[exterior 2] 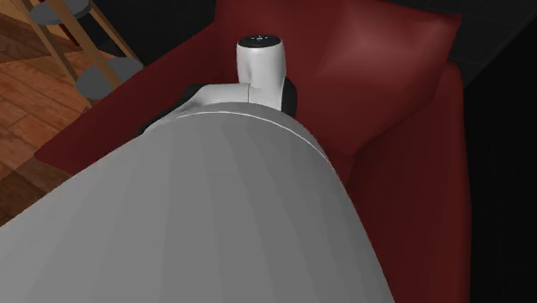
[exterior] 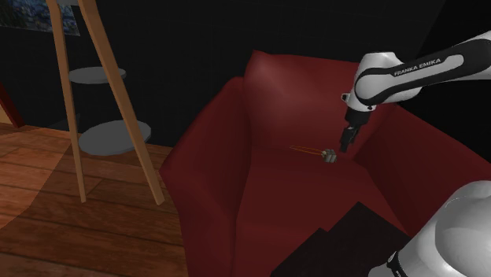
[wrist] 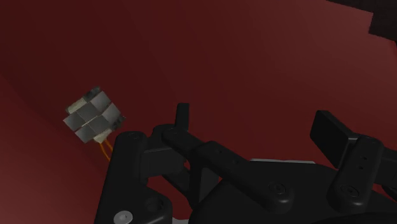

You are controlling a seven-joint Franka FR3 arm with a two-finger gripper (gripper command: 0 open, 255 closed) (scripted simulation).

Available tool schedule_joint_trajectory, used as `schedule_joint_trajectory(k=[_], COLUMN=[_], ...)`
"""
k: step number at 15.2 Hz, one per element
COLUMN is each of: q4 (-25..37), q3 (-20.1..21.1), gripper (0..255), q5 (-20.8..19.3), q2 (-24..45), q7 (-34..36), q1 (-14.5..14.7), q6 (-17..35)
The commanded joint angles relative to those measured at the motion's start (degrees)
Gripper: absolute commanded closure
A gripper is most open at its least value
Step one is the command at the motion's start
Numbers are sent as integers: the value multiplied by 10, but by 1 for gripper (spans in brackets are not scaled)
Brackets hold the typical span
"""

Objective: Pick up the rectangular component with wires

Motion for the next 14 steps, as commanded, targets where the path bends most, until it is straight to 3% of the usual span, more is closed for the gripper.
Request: schedule_joint_trajectory(k=[1,5,9,14], q4=[11,48,99,185], q3=[-23,-65,-87,-59], gripper=[0,0,0,0], q5=[8,54,141,262], q2=[46,144,253,386], q7=[-36,-123,-233,-367], q1=[7,20,23,-21], q6=[42,112,165,198])
